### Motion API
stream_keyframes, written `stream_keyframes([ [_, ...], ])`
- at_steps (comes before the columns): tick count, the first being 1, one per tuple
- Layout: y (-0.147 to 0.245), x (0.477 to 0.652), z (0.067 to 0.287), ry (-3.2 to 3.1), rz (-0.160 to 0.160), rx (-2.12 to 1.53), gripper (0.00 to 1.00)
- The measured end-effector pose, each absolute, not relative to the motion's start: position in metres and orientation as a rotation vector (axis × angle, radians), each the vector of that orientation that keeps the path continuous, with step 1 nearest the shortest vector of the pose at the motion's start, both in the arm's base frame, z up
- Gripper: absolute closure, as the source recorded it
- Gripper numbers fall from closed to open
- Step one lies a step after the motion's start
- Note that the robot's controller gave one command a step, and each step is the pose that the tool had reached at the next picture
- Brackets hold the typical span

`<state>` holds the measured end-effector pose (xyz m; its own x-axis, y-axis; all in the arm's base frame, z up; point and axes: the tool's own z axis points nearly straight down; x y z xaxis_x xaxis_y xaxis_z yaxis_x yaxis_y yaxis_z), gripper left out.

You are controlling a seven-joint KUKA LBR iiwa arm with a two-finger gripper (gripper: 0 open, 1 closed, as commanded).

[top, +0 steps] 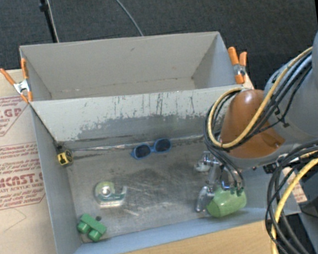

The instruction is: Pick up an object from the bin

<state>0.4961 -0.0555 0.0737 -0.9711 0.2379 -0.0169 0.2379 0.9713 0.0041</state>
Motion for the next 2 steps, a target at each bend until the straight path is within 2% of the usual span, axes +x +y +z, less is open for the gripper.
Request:
stream_keyframes([
  [1, -0.108, 0.4888, 0.0904, 3.11, 0.021, 0.447, 0.0],
  [2, -0.103, 0.4874, 0.0837, 3.136, 0.028, 0.266, 0.0],
])
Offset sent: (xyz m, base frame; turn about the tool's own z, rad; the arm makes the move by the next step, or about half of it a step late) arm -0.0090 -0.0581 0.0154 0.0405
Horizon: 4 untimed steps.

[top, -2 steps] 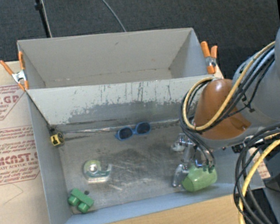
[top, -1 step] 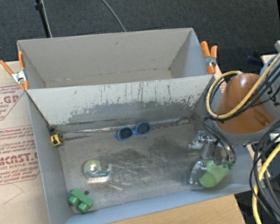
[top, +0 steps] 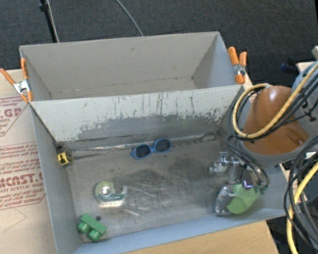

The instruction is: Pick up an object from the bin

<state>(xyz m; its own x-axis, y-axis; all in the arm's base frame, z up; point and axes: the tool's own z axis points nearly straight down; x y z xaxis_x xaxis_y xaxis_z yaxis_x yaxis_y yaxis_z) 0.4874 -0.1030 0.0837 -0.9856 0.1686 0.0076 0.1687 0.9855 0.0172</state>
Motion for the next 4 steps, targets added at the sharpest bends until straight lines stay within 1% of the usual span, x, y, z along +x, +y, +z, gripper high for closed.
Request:
stream_keyframes([
  [1, -0.1, 0.488, 0.08, -3.131, -0.039, -0.139, 0.0],
  [2, -0.103, 0.499, 0.078, -3.141, -0.048, -0.098, 0.0],
  [3, -0.109, 0.497, 0.075, -3.161, -0.033, -0.035, 0.0],
  [4, -0.109, 0.493, 0.074, -3.14, -0.037, -0.029, 1.0],
])
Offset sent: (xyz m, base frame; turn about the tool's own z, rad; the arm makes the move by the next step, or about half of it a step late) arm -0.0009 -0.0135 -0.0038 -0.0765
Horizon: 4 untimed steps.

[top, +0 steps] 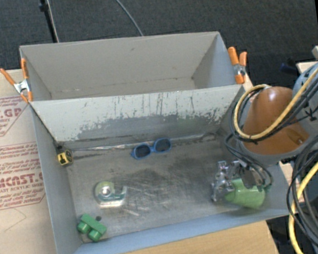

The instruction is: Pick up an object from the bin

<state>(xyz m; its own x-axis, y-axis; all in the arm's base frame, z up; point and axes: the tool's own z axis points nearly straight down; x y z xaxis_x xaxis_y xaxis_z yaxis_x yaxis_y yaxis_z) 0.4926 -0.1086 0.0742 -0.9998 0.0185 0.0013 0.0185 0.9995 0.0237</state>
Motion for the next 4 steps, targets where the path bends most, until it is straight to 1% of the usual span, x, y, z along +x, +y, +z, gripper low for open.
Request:
stream_keyframes([
  [1, -0.113, 0.516, 0.075, -3.124, -0.031, -0.237, 1.0],
  [2, -0.097, 0.514, 0.182, -3.143, -0.001, -0.221, 1.0],
  [3, -0.097, 0.512, 0.178, -3.135, -0.001, -0.223, 0.0],
  [4, -0.021, 0.515, 0.123, -3.063, -0.004, 0.692, 0.0],
])
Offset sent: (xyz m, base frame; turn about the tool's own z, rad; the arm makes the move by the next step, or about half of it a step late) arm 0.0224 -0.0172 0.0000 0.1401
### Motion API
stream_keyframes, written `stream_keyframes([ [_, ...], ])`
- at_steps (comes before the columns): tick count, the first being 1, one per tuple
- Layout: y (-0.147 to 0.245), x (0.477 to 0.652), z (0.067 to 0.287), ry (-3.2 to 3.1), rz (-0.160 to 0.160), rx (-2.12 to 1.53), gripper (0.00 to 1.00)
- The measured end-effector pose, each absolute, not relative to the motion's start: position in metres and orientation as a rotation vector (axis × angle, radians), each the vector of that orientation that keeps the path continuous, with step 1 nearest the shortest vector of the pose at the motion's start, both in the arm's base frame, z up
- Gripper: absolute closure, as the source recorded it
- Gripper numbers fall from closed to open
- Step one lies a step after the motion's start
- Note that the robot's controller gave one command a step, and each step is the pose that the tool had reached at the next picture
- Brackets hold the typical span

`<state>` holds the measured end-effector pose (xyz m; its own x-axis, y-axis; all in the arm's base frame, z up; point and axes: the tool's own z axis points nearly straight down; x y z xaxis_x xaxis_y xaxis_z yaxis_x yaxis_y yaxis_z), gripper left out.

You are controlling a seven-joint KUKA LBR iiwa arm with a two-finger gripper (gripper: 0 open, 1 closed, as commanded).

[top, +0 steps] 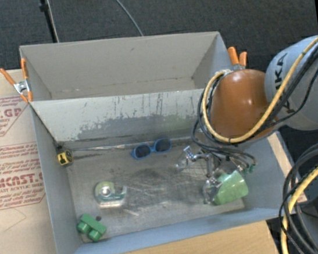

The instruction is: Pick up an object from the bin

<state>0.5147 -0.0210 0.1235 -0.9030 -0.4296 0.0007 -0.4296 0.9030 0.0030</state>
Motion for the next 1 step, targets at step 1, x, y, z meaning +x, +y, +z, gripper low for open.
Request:
stream_keyframes([
  [1, -0.078, 0.4916, 0.085, -3.049, -0.001, 0.743, 0.0],
])
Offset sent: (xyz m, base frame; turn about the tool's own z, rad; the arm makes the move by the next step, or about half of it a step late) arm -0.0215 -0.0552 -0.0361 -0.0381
